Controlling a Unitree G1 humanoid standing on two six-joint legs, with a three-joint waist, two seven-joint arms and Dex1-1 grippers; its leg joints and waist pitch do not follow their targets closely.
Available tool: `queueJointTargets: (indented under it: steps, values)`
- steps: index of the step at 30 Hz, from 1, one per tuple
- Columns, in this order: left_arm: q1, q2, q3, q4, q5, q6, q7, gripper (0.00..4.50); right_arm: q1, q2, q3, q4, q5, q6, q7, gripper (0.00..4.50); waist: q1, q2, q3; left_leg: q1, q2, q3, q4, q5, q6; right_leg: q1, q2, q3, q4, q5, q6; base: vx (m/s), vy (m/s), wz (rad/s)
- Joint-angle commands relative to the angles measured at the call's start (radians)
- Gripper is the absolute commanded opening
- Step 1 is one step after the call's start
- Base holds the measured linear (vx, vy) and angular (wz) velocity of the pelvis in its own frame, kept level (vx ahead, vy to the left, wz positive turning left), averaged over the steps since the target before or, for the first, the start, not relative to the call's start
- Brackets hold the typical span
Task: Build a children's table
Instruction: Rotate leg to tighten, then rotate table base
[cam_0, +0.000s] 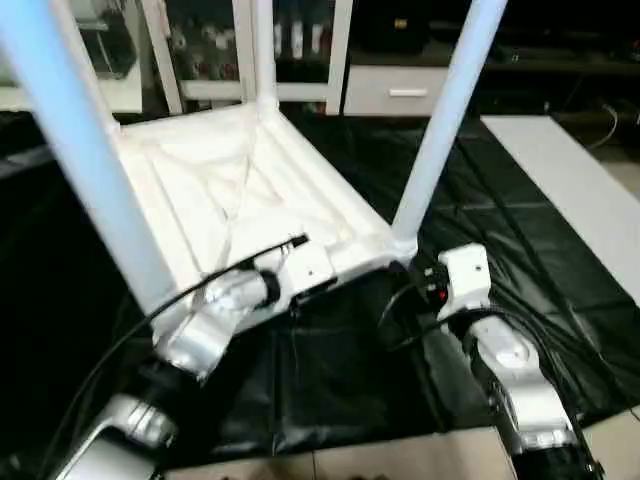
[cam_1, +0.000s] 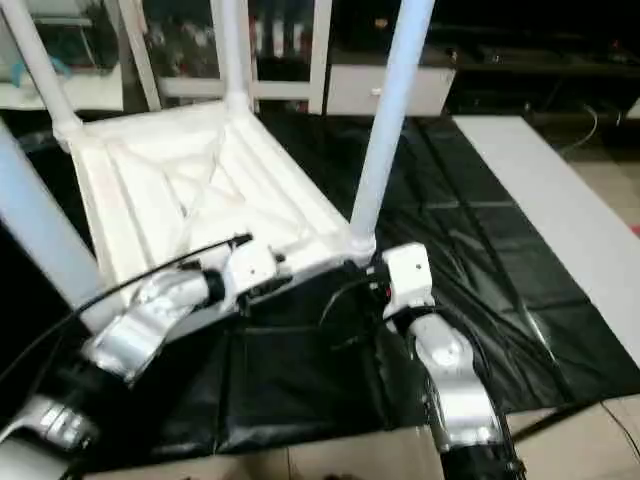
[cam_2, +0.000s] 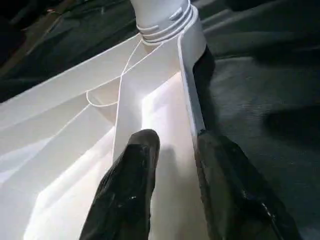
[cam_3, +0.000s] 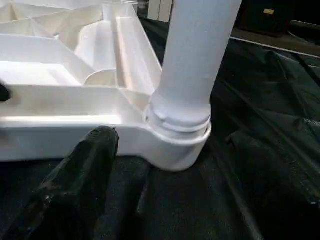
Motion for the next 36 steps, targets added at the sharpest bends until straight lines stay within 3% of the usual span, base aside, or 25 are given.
queueJointTargets:
  steps: [1, 4, 8, 11, 15, 16, 19, 20, 21, 22, 23, 24, 25, 27, 28, 29, 31, 32, 34, 36]
  values:
    - [-0.023, -0.001, -0.017, 0.058, 0.032, -0.036, 0.032, 1.65, 0.006, -0.007, -0.013, -0.012, -0.002, 0.007, -0.009, 3.82, 0.002, 0.002, -0.065, 0.008, 0.052, -0.026, -0.077, -0.195, 0.044, 0.051, -0.055, 0.046, -0.060, -0.251, -0.179, 0.000, 0.000, 0.00]
    - [-0.019, -0.030, 0.002, 0.056, -0.016, -0.048, 0.016, 1.65, 0.007, -0.005, -0.021, -0.016, 0.001, 0.008, -0.017, 3.82, 0.003, 0.004, -0.068, 0.011, 0.054, -0.027, -0.076, -0.211, 0.034, 0.050, -0.057, 0.046, -0.059, -0.248, -0.188, 0.000, 0.000, 0.00]
    - [-0.032, -0.025, -0.020, 0.086, 0.027, -0.092, 0.061, 1.65, 0.013, -0.009, -0.022, -0.015, -0.005, 0.006, -0.019, 3.82, 0.004, 0.004, -0.070, 0.009, 0.053, -0.025, -0.073, -0.178, 0.052, 0.053, -0.054, 0.045, -0.052, -0.177, -0.208, 0.000, 0.000, 0.00]
    - [-0.079, -0.040, -0.030, 0.192, 0.085, -0.159, 0.157, 1.65, 0.014, -0.007, -0.020, -0.015, -0.007, 0.005, -0.025, 3.82, 0.004, 0.005, -0.068, 0.009, 0.052, -0.025, -0.074, -0.189, 0.060, 0.052, -0.053, 0.045, -0.057, -0.201, -0.200, 0.000, 0.000, 0.00]
    - [-0.090, -0.059, -0.006, 0.202, 0.069, -0.202, 0.196, 1.65, 0.014, -0.003, -0.017, -0.019, -0.009, 0.006, -0.029, 3.82, 0.004, 0.007, -0.067, 0.010, 0.053, -0.029, -0.077, -0.240, 0.038, 0.052, -0.057, 0.043, -0.064, -0.272, -0.180, 0.000, 0.000, 0.00]
    - [-0.053, -0.095, 0.055, 0.120, -0.042, -0.240, 0.150, 1.65, 0.020, 0.002, -0.018, -0.028, -0.004, -0.002, -0.027, 3.82, 0.004, 0.012, -0.067, 0.009, 0.054, -0.031, -0.078, -0.243, 0.034, 0.053, -0.060, 0.043, -0.065, -0.277, -0.183, 0.000, 0.000, 0.00]
    - [-0.018, -0.116, 0.091, 0.052, -0.121, -0.259, 0.106, 1.65, 0.025, 0.006, -0.019, -0.034, 0.000, -0.009, -0.027, 3.82, 0.006, 0.008, -0.069, 0.010, 0.057, -0.028, -0.076, -0.235, 0.038, 0.050, -0.057, 0.043, -0.060, -0.224, -0.217, 0.000, 0.000, 0.00]
    - [0.046, -0.126, 0.119, -0.080, -0.238, -0.269, 0.050, 1.65, 0.036, 0.016, -0.027, -0.053, 0.017, -0.024, -0.022, 3.82, 0.009, 0.016, -0.071, 0.010, 0.057, -0.029, -0.075, -0.226, 0.042, 0.052, -0.058, 0.043, -0.054, -0.193, -0.227, 0.000, 0.000, 0.00]
    - [0.074, -0.125, 0.129, -0.138, -0.273, -0.280, 0.044, 1.65, 0.041, 0.021, -0.030, -0.063, 0.027, -0.031, -0.019, 3.82, 0.011, 0.009, -0.072, 0.001, 0.062, -0.029, -0.075, -0.203, 0.051, 0.061, -0.066, 0.044, -0.045, -0.147, -0.251, 0.000, 0.000, 0.00]
    - [0.149, -0.104, 0.153, -0.288, -0.355, -0.320, 0.045, 1.65, 0.056, 0.032, -0.035, -0.091, 0.049, -0.054, -0.010, 3.82, 0.010, 0.014, -0.074, 0.005, 0.064, -0.027, -0.072, -0.188, 0.064, 0.058, -0.062, 0.044, -0.039, -0.113, -0.260, 0.000, 0.000, 0.00]
    - [0.166, -0.096, 0.157, -0.319, -0.368, -0.333, 0.053, 1.65, 0.060, 0.034, -0.036, -0.097, 0.054, -0.060, -0.007, 3.82, 0.006, 0.013, -0.073, -0.001, 0.064, -0.028, -0.073, -0.182, 0.072, 0.061, -0.062, 0.044, -0.039, -0.104, -0.261, 0.000, 0.000, 0.00]
    - [0.183, -0.084, 0.167, -0.350, -0.373, -0.376, 0.079, 1.84, 0.065, 0.037, -0.036, -0.107, 0.060, -0.068, -0.005, 3.82, 0.004, 0.020, -0.068, 0.008, 0.062, -0.021, -0.075, -0.213, 0.077, 0.049, -0.051, 0.042, -0.049, -0.141, -0.253, 0.000, 0.000, 0.00]
    - [0.183, -0.084, 0.167, -0.350, -0.373, -0.376, 0.079, 1.95, 0.065, 0.037, -0.036, -0.107, 0.060, -0.068, -0.005, 3.82, 0.001, 0.020, -0.067, 0.009, 0.061, -0.022, -0.076, -0.236, 0.074, 0.049, -0.049, 0.041, -0.051, -0.171, -0.242, 0.000, 0.000, 0.00]
    - [0.248, -0.065, 0.210, -0.463, -0.377, -0.470, 0.139, 1.99, 0.076, 0.044, -0.043, -0.121, 0.077, -0.087, 0.002, 3.82, -0.005, 0.013, -0.057, 0.013, 0.063, -0.025, -0.084, -0.335, 0.032, 0.044, -0.051, 0.041, -0.070, -0.343, -0.178, 0.000, 0.000, 0.00]
    - [0.272, -0.060, 0.219, -0.503, -0.377, -0.493, 0.144, 2.20, 0.077, 0.044, -0.044, -0.122, 0.080, -0.093, 0.006, 3.82, -0.006, 0.014, -0.056, 0.012, 0.062, -0.029, -0.086, -0.353, 0.013, 0.044, -0.050, 0.041, -0.074, -0.385, -0.152, 0.000, 0.000, 0.00]
    - [0.296, -0.063, 0.235, -0.541, -0.360, -0.520, 0.153, 2.20, 0.077, 0.045, -0.045, -0.122, 0.083, -0.097, 0.011, 3.82, -0.006, 0.011, -0.056, 0.012, 0.063, -0.029, -0.086, -0.356, 0.007, 0.043, -0.050, 0.042, -0.073, -0.393, -0.143, 0.000, 0.000, 0.00]
    - [0.320, -0.070, 0.251, -0.579, -0.350, -0.534, 0.155, 2.44, 0.077, 0.045, -0.047, -0.122, 0.085, -0.101, 0.015, 3.82, -0.008, 0.017, -0.055, 0.015, 0.062, -0.030, -0.088, -0.367, -0.008, 0.038, -0.046, 0.043, -0.075, -0.402, -0.121, 0.000, 0.000, 0.00]
    - [0.345, -0.078, 0.261, -0.617, -0.348, -0.538, 0.158, 2.47, 0.077, 0.046, -0.047, -0.123, 0.086, -0.102, 0.018, 3.82, -0.009, 0.008, -0.055, 0.017, 0.063, -0.028, -0.088, -0.373, -0.009, 0.035, -0.044, 0.044, -0.076, -0.403, -0.118, 0.000, 0.000, 0.00]
    - [0.405, -0.099, 0.291, -0.696, -0.334, -0.555, 0.191, 2.58, 0.077, 0.047, -0.044, -0.125, 0.090, -0.107, 0.027, 3.82, -0.010, 0.008, -0.054, 0.009, 0.064, -0.031, -0.089, -0.370, -0.009, 0.040, -0.049, 0.046, -0.075, -0.411, -0.106, 0.000, 0.000, 0.00]
    - [0.433, -0.109, 0.312, -0.728, -0.323, -0.572, 0.225, 2.89, 0.075, 0.046, -0.041, -0.125, 0.093, -0.110, 0.032, 3.82, -0.010, 0.006, -0.053, 0.009, 0.063, -0.030, -0.088, -0.369, -0.008, 0.037, -0.047, 0.046, -0.077, -0.417, -0.099, 0.000, 0.000, 0.00]
